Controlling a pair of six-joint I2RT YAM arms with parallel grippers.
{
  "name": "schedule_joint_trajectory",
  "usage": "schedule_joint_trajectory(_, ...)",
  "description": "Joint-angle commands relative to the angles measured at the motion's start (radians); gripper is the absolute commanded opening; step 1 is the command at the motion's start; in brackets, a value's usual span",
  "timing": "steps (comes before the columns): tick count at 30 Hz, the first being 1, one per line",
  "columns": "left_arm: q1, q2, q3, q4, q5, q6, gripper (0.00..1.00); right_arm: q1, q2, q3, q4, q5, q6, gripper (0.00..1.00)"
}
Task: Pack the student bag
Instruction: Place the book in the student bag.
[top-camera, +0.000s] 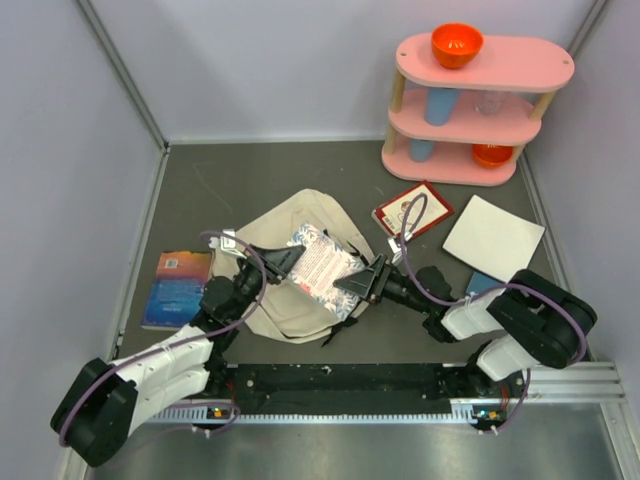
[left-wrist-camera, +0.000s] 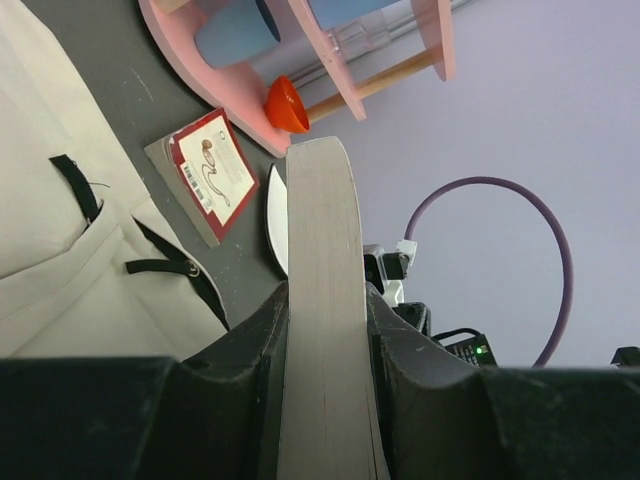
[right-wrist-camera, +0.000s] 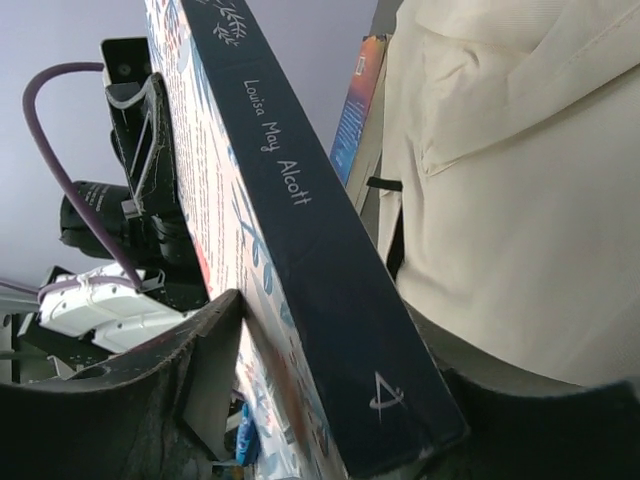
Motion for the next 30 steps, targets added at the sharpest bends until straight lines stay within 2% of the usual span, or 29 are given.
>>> schedule_joint_trajectory(1,0.0,0.015,0.005,0.147,0.028,-0.037,0.0,0.015,0.014,0.062,0.258,-0.021,0.006,0.5)
schedule_joint_trajectory(2,0.0,0.017,0.004,0.146,0.026,-0.037,0.0,0.015,0.014,0.065,0.26,-0.024,0.008,0.46)
schedule_joint_trajectory(3,0.0,0.018,0.004,0.143,0.026,-0.035,0.01,0.015,0.011,0.065,0.261,-0.024,0.008,0.33)
schedule_joint_trajectory(4,0.0,0.014,0.002,0.141,0.024,-0.031,0.07,0.015,0.009,0.06,0.26,-0.021,0.008,0.27)
schedule_joint_trajectory(5,0.0,0.008,-0.003,0.139,0.02,-0.02,0.3,0.015,-0.003,0.056,0.261,-0.018,0.006,0.19)
schedule_joint_trajectory(7,0.0,-0.024,-0.003,0.108,0.014,0.033,0.59,0.012,-0.021,0.038,0.242,-0.005,-0.01,0.08)
schedule_joint_trajectory(8,0.0,-0.044,0.007,0.051,0.011,0.053,0.84,0.012,-0.055,0.028,0.225,0.001,-0.018,0.06)
schedule_joint_trajectory(10,0.0,-0.117,0.083,-0.11,0.014,0.156,0.98,0.009,-0.107,0.01,0.106,0.016,-0.05,0.06)
schedule_joint_trajectory(11,-0.002,-0.14,0.118,-0.319,0.015,0.205,0.98,0.007,-0.189,0.005,0.038,0.024,-0.066,0.06)
schedule_joint_trajectory(12,0.0,-0.158,0.155,-0.421,0.009,0.306,0.99,0.007,-0.234,0.002,-0.037,0.056,-0.081,0.06)
schedule_joint_trajectory(13,-0.002,-0.189,0.23,-0.542,0.005,0.355,0.99,0.007,-0.297,0.001,-0.228,0.076,-0.111,0.06)
schedule_joint_trajectory(14,0.0,-0.201,0.264,-0.716,-0.003,0.401,0.98,0.007,-0.358,0.002,-0.336,0.099,-0.135,0.06)
schedule_joint_trajectory(15,-0.002,-0.21,0.29,-0.794,-0.014,0.493,0.98,0.006,-0.5,0.011,-0.458,0.166,-0.156,0.06)
schedule_joint_trajectory(16,-0.002,-0.221,0.328,-0.846,-0.014,0.535,0.98,0.007,-0.576,0.045,-0.63,0.218,-0.196,0.06)
schedule_joint_trajectory(17,-0.002,-0.227,0.344,-0.899,-0.014,0.57,0.98,0.007,-0.645,0.063,-0.888,0.273,-0.211,0.05)
schedule_joint_trajectory(18,-0.002,-0.224,0.361,-1.001,-0.014,0.619,0.98,0.007,-0.725,0.082,-1.015,0.385,-0.228,0.06)
schedule_joint_trajectory(20,-0.003,-0.21,0.389,-1.063,0.026,0.653,0.98,0.006,-0.908,0.155,-1.233,0.511,-0.259,0.06)
schedule_joint_trajectory(21,-0.003,-0.2,0.402,-1.144,0.023,0.647,0.99,0.004,-0.951,0.178,-1.424,0.621,-0.259,0.05)
schedule_joint_trajectory(22,-0.006,-0.175,0.425,-1.172,0.034,0.653,0.99,0.003,-1.018,0.22,-1.482,0.66,-0.27,0.05)
schedule_joint_trajectory(24,-0.035,-0.146,0.432,-1.19,0.035,0.67,0.98,0.0,-1.054,0.257,-1.591,0.723,-0.291,0.05)
schedule_joint_trajectory(28,-0.155,-0.077,0.465,-1.206,-0.049,0.71,0.98,-0.002,-1.048,0.379,-1.729,0.781,-0.323,0.05)
schedule_joint_trajectory(30,-0.258,0.01,0.502,-1.209,-0.101,0.757,0.98,-0.002,-1.04,0.41,-1.771,0.832,-0.328,0.05)
